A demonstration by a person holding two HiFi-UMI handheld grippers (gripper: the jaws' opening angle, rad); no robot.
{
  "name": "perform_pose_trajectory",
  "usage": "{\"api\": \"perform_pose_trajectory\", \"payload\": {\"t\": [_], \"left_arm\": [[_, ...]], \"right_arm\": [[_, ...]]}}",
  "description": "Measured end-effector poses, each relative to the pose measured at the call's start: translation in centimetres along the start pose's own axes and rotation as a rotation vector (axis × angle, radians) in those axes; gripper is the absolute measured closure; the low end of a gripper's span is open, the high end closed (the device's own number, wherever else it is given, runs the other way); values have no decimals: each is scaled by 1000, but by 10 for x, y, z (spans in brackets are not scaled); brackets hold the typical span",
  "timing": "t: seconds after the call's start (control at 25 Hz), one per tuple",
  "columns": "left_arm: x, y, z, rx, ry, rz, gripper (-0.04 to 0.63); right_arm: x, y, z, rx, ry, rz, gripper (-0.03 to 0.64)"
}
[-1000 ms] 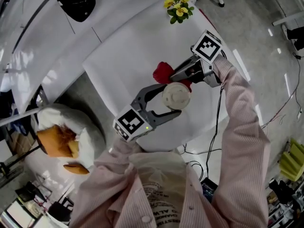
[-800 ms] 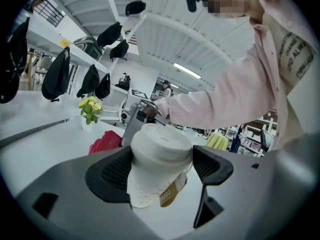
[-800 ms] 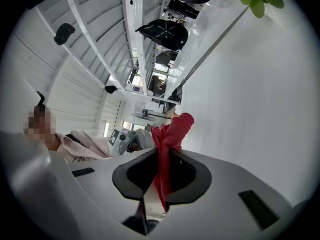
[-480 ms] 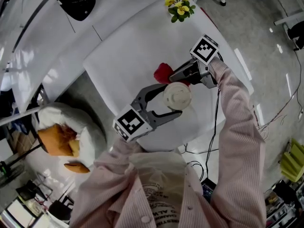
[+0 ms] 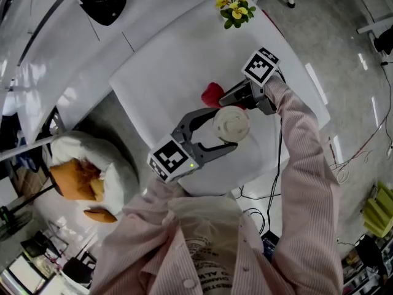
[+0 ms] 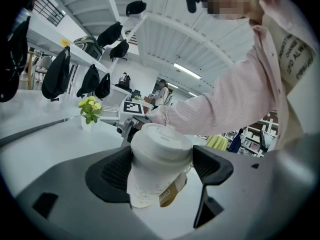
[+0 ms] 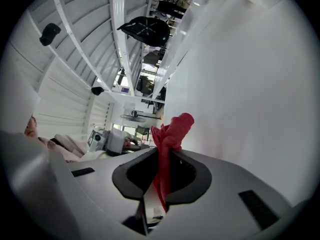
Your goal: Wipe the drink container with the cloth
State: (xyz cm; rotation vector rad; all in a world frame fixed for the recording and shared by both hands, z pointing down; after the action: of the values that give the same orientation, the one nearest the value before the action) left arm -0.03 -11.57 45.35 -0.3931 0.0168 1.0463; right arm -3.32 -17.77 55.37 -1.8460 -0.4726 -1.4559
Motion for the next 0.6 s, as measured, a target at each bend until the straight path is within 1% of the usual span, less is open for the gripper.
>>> {"api": "perform_pose_trajectory", "payload": {"t": [0.24, 0.6], "left_arm": [[0, 0, -1, 2, -6, 2, 219], [0, 0, 1, -2, -8, 0, 219]], "right_arm": [[15, -6, -1, 20, -9, 59, 572], [26, -12, -4, 53, 10, 128, 572]]}}
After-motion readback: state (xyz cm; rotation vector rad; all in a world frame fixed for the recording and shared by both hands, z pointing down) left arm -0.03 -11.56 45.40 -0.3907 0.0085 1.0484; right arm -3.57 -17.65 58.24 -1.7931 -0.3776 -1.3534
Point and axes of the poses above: the fingertips, and each gripper's own axes: y backward along the fingers, x to its right, z out of its underside, the point moved 1 cm from there along y, backward along the fingers, and after that the axes turned 11 degrees about -y, right-handed, at the moved point
